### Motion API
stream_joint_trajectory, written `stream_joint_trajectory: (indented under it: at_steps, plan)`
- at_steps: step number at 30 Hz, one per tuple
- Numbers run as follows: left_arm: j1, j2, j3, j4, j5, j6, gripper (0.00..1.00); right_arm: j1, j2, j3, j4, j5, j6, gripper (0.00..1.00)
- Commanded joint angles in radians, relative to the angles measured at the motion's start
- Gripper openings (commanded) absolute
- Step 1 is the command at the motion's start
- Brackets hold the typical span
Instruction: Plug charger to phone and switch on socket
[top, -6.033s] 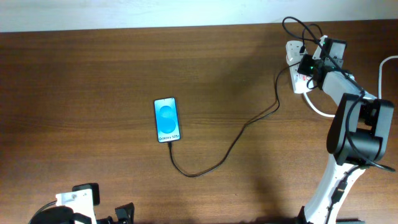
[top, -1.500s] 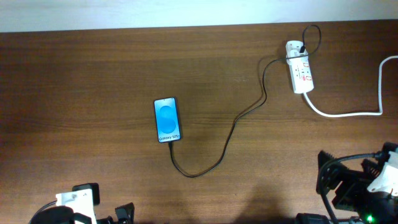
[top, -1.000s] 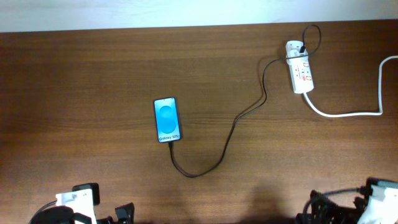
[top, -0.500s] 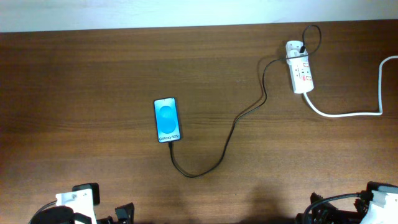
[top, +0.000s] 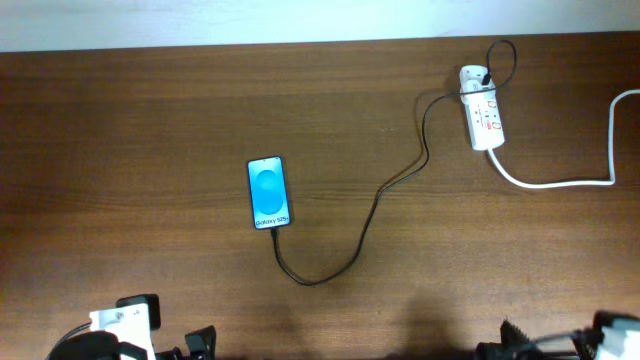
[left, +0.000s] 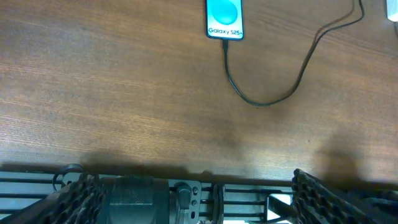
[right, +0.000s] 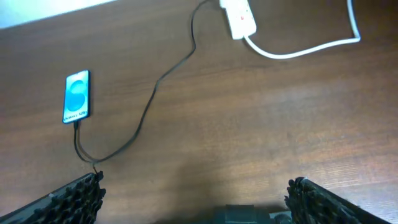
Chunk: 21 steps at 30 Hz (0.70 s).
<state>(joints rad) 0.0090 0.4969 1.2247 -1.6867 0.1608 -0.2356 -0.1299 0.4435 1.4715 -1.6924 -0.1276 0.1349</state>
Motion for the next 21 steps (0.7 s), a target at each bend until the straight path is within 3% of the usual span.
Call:
stream_joint_trajectory:
  at_steps: [1, 15, 21]
  plan:
    - [0.000, -0.006, -0.003, 0.001, 0.007, -0.013, 0.99, 0.007, -0.081, -0.003, -0.006, 0.005, -0.003, 0.98]
    - [0.000, -0.006, -0.003, 0.001, 0.007, -0.013, 0.99, 0.007, -0.402, -0.003, -0.006, 0.006, -0.003, 0.98]
    - [0.000, -0.006, -0.003, 0.001, 0.007, -0.013, 1.00, 0.005, -0.418, -0.002, -0.006, 0.005, -0.003, 0.98]
